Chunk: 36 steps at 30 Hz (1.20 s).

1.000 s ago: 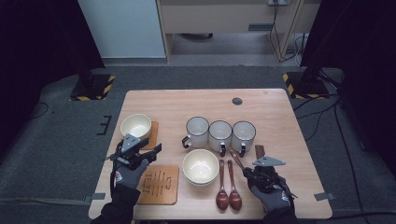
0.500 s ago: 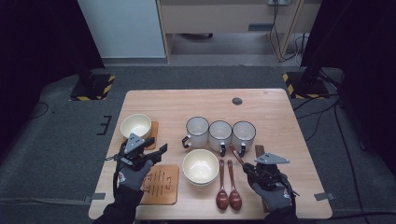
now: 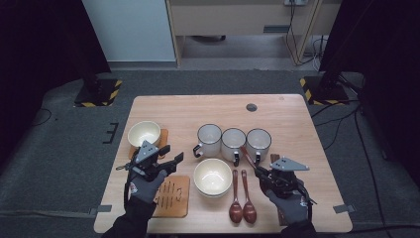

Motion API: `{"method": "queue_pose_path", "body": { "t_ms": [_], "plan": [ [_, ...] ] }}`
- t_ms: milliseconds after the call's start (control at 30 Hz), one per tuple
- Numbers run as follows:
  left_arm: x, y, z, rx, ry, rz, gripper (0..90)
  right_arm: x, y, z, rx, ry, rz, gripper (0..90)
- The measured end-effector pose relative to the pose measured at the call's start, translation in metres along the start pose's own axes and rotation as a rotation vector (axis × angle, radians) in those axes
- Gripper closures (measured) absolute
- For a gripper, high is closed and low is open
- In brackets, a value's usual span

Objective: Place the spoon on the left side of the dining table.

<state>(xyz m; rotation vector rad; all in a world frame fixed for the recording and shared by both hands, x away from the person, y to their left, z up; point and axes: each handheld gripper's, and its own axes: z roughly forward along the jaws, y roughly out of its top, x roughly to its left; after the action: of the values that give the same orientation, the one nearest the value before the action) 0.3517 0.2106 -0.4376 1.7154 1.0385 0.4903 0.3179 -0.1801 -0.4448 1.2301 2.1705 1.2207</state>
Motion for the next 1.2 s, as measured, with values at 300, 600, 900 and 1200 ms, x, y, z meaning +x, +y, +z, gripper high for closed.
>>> {"method": "queue_pose_path", "body": {
  "t_ms": [300,600,900,1200],
  "plan": [
    [-0.012,0.004,0.004,-0.006,-0.014,0.011,35.2,0.004,0.01,-0.004,-0.054,0.038,-0.008,81.7],
    [-0.02,0.009,0.007,-0.023,-0.045,0.001,35.2,0.009,0.022,-0.004,-0.101,0.069,-0.024,81.7],
    [-0.029,0.018,0.007,-0.041,-0.069,0.002,35.2,0.011,0.032,-0.006,-0.141,0.096,-0.032,81.7],
    [-0.042,0.029,0.013,-0.061,-0.103,0.007,35.2,0.016,0.038,-0.004,-0.169,0.119,-0.051,81.7]
  ]
}}
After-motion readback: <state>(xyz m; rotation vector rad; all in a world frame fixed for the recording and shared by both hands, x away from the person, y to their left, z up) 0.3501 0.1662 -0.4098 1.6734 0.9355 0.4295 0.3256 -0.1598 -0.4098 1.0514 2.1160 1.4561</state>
